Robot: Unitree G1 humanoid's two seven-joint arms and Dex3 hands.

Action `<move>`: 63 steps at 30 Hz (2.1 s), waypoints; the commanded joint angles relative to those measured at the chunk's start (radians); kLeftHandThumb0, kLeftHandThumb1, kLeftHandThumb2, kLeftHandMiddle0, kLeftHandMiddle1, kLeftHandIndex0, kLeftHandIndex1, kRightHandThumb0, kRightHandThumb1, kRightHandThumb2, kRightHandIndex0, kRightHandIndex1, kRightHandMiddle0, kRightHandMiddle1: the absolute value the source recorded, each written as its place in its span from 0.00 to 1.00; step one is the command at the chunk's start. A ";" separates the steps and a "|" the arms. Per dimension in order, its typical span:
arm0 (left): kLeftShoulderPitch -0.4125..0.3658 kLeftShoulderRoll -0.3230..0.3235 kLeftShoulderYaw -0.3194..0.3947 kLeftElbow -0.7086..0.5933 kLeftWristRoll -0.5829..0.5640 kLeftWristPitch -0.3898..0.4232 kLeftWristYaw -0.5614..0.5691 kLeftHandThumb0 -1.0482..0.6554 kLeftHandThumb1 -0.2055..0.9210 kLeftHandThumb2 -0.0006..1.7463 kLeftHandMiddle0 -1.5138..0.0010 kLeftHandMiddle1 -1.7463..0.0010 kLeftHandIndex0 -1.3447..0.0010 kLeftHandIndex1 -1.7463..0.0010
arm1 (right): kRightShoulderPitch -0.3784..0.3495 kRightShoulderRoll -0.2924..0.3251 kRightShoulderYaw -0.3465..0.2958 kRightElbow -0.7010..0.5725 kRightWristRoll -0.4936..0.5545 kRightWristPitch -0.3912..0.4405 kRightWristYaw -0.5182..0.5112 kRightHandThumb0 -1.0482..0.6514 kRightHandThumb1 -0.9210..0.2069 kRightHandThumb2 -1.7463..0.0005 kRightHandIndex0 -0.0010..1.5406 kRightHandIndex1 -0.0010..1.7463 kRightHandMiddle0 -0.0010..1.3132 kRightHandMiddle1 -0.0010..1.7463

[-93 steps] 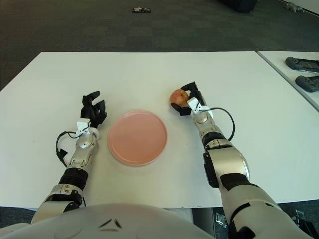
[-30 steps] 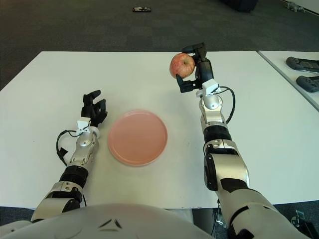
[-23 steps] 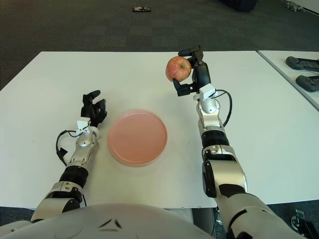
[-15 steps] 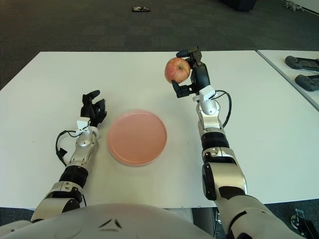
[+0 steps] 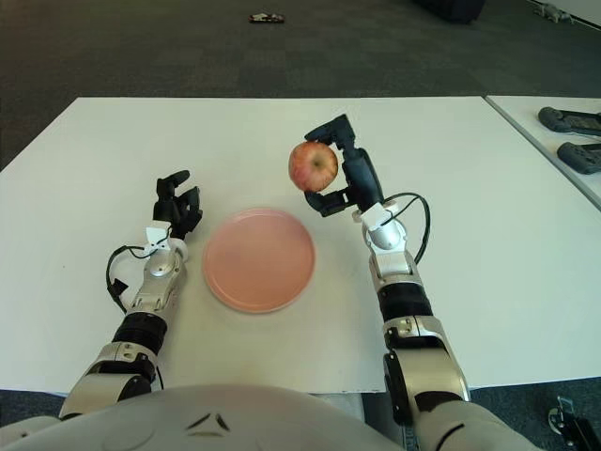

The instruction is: Put the apple into the plate.

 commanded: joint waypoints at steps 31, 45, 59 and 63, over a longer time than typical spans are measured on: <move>0.009 -0.006 0.001 0.040 0.003 0.022 0.012 0.19 1.00 0.29 0.80 0.54 0.94 0.30 | 0.043 -0.177 0.219 -0.119 0.220 0.022 0.417 0.93 0.68 0.13 0.48 1.00 0.72 1.00; 0.005 -0.007 0.002 0.049 0.000 0.012 0.010 0.18 1.00 0.29 0.80 0.54 0.93 0.30 | 0.061 -0.183 0.203 -0.162 0.212 0.078 0.436 0.93 0.68 0.13 0.48 1.00 0.71 1.00; -0.001 -0.008 0.002 0.060 0.000 0.002 0.012 0.18 1.00 0.29 0.80 0.54 0.93 0.30 | 0.064 -0.167 0.176 -0.159 0.189 0.093 0.395 0.93 0.67 0.14 0.48 1.00 0.70 1.00; -0.002 -0.007 0.003 0.063 -0.001 -0.002 0.010 0.18 1.00 0.29 0.80 0.54 0.93 0.30 | 0.062 -0.157 0.168 -0.157 0.197 0.106 0.387 0.93 0.67 0.14 0.48 1.00 0.71 1.00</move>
